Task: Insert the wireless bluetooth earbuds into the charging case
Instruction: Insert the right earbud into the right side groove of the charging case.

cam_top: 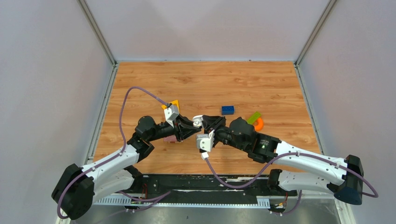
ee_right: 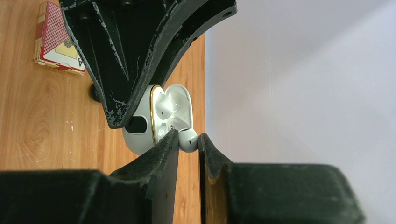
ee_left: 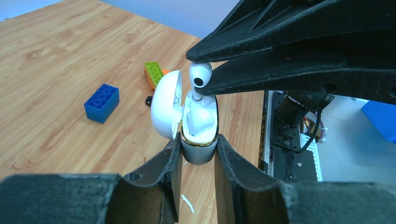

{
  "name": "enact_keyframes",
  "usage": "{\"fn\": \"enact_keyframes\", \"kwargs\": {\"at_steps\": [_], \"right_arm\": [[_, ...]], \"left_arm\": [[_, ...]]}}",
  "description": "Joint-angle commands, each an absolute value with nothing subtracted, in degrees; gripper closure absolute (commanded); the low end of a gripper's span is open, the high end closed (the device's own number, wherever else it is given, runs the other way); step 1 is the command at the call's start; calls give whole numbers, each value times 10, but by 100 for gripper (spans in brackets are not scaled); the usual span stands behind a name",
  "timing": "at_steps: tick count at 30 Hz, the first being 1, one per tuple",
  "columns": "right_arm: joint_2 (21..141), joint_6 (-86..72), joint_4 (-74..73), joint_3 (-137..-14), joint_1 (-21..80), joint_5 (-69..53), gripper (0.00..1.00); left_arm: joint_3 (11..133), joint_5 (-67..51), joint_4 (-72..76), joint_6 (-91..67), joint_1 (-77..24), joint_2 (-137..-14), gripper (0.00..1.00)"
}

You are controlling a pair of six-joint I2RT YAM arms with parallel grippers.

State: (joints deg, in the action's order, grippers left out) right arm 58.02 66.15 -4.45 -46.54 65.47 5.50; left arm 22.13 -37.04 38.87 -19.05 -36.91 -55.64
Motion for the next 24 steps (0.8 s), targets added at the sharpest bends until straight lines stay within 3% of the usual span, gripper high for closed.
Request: {"fn": "enact_keyframes", "kwargs": {"at_steps": [1, 6, 13, 24], "right_arm": [[572, 673, -27, -461, 659, 60, 100], [575, 663, -37, -469, 661, 48, 100], [584, 642, -85, -486, 665, 30, 89], [588, 630, -46, -489, 665, 79, 89]], "left_arm": [[234, -370, 416, -184, -367, -544, 100], [234, -373, 416, -183, -367, -546, 100], [232, -373, 418, -182, -367, -545, 100], [233, -371, 417, -179, -367, -543, 100]]}}
